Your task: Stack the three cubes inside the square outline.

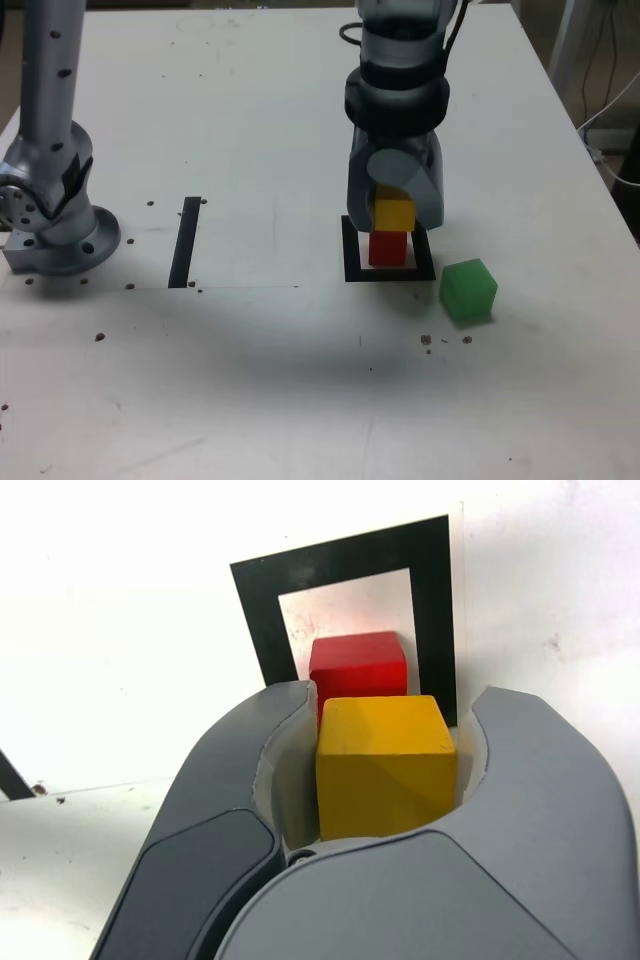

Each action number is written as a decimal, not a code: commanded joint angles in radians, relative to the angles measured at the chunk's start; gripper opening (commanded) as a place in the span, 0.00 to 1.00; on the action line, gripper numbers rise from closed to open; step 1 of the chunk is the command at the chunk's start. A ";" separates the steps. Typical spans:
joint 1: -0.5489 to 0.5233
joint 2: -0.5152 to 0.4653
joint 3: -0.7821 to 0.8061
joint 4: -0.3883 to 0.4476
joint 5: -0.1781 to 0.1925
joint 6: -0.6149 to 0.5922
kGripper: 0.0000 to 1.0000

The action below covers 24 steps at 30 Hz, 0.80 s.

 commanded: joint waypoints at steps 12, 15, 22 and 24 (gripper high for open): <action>0.009 0.021 0.012 -0.003 0.013 -0.010 0.23; 0.009 0.024 0.013 0.000 0.011 -0.015 0.37; 0.009 0.023 0.013 -0.010 0.012 -0.017 0.79; 0.009 0.021 0.016 -0.017 0.016 -0.017 0.90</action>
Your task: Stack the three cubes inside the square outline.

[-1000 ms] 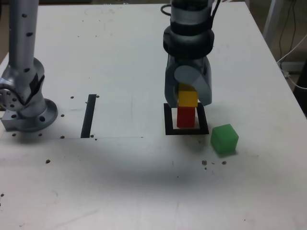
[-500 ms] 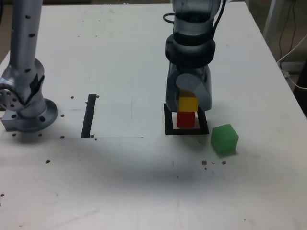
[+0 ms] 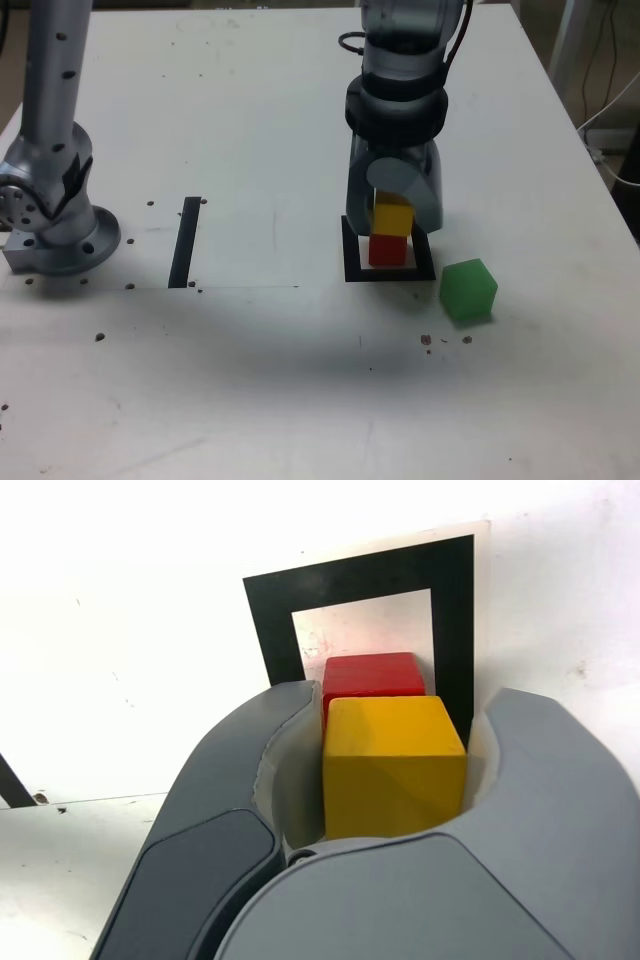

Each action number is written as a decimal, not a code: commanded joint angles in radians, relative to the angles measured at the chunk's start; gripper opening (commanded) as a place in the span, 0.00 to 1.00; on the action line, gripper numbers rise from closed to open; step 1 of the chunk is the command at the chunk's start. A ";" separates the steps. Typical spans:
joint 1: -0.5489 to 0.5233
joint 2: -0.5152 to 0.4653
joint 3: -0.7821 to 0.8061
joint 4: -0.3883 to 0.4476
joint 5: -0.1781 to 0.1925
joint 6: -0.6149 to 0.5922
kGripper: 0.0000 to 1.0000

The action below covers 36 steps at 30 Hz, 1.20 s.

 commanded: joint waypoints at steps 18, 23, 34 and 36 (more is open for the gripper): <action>-0.001 -0.046 0.021 -0.009 0.006 -0.002 0.99; -0.014 -0.073 0.010 0.006 -0.027 -0.003 0.99; -0.098 -0.051 -0.079 0.104 -0.058 -0.151 0.99; -0.118 -0.027 -0.119 0.134 -0.061 -0.199 0.99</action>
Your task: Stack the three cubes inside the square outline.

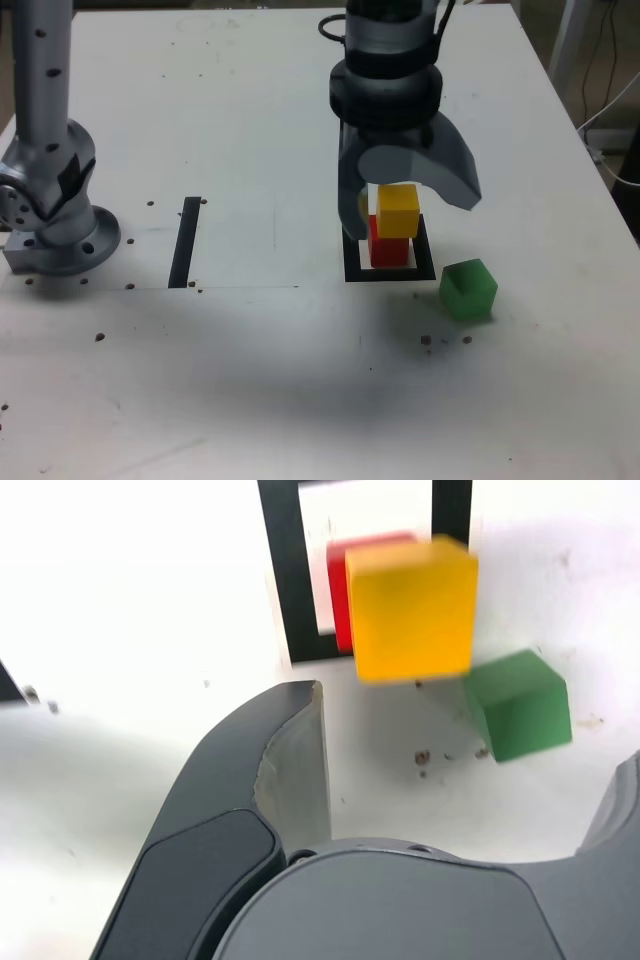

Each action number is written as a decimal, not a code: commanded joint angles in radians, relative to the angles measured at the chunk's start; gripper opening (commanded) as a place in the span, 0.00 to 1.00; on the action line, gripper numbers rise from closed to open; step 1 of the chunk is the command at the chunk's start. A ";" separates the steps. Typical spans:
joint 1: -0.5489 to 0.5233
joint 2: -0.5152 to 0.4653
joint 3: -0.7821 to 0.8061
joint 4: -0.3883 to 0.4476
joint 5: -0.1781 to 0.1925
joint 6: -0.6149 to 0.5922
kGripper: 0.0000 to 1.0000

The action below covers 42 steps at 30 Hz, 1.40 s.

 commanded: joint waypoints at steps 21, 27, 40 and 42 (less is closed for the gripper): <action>-0.024 0.220 -0.216 0.085 -0.013 -0.246 0.99; -0.015 0.283 -0.266 0.078 -0.012 -0.243 0.99; -0.014 0.380 -0.348 0.093 -0.017 -0.246 0.82; -0.014 0.383 -0.350 0.093 -0.019 -0.247 0.72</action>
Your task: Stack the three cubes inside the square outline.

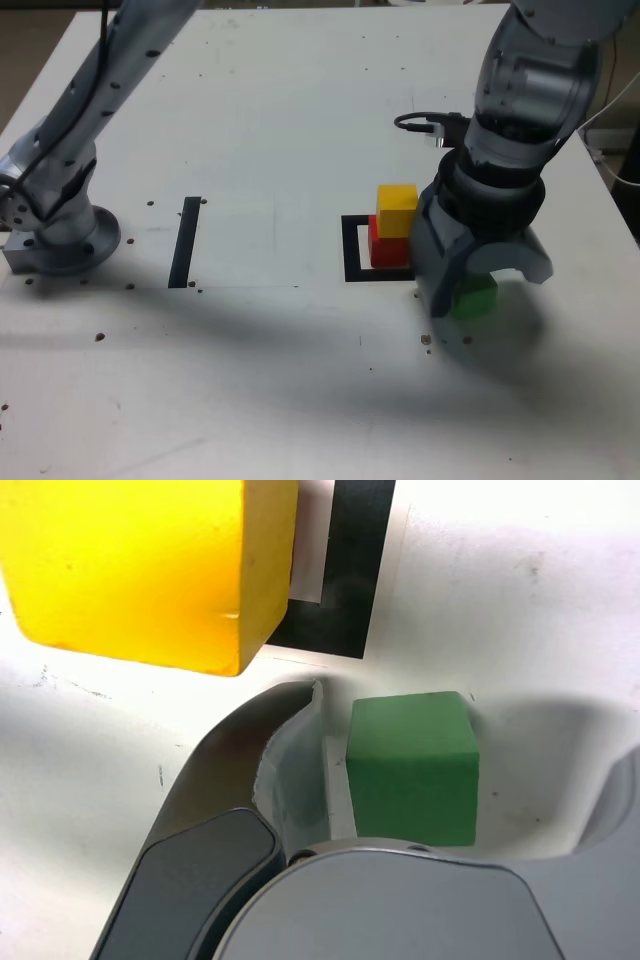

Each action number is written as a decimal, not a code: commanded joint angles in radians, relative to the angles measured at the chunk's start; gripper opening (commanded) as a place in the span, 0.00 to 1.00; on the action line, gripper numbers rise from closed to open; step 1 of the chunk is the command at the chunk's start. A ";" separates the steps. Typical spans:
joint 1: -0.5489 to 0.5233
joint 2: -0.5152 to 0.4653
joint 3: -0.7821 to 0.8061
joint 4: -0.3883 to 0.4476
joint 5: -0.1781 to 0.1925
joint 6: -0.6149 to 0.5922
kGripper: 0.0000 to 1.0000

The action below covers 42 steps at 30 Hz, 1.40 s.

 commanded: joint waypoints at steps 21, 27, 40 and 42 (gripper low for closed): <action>0.006 0.005 -0.004 -0.006 -0.008 0.001 0.12; 0.006 -0.012 0.004 0.001 -0.009 0.003 0.11; -0.023 -0.100 -0.104 0.168 -0.012 0.015 0.11; -0.028 -0.135 -0.104 0.187 -0.008 0.017 0.11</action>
